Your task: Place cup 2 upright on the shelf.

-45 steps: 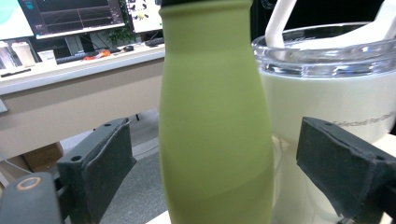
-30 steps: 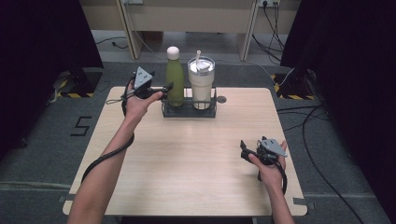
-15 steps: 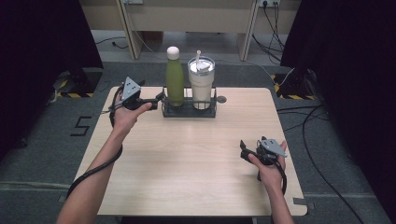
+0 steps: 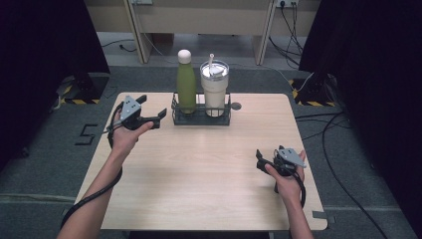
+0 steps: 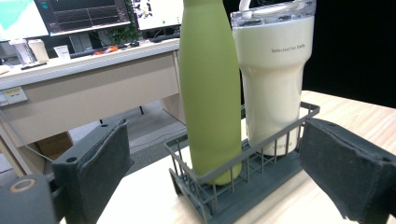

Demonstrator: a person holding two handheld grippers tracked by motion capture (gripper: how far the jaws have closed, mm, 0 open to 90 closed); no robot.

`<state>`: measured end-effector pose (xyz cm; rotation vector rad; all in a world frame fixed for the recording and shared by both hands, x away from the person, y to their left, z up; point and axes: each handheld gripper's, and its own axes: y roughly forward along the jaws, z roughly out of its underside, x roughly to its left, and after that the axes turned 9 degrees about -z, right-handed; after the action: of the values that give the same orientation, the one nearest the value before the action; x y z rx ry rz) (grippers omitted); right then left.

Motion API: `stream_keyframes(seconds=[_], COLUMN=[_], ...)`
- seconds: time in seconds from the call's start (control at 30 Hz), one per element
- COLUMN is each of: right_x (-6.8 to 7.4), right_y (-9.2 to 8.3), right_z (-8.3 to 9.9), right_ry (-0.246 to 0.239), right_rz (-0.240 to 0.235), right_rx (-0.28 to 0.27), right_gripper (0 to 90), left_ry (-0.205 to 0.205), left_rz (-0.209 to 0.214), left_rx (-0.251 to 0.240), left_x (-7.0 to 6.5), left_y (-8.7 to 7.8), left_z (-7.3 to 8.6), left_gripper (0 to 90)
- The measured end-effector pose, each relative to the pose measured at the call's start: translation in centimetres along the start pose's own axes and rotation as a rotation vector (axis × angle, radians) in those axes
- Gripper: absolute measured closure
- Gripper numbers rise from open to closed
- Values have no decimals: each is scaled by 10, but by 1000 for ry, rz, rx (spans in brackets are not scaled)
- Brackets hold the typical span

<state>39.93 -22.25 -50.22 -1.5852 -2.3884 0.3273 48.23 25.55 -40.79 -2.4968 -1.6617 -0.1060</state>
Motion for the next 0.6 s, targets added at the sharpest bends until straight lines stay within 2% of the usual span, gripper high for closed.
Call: stream_keyframes(seconds=[0.23, 0.6], right_x=[0, 1], right_y=[0, 1], right_z=[0, 1], right_ry=[-4, -7], right_rz=[0, 1], right_rx=[1, 3], right_gripper=[112, 115], left_ry=[6, -17], left_rz=[-3, -29], left_rx=[13, 24], left_x=[3, 8], left_y=[-19, -51], left_z=[14, 38], left_gripper=[82, 88])
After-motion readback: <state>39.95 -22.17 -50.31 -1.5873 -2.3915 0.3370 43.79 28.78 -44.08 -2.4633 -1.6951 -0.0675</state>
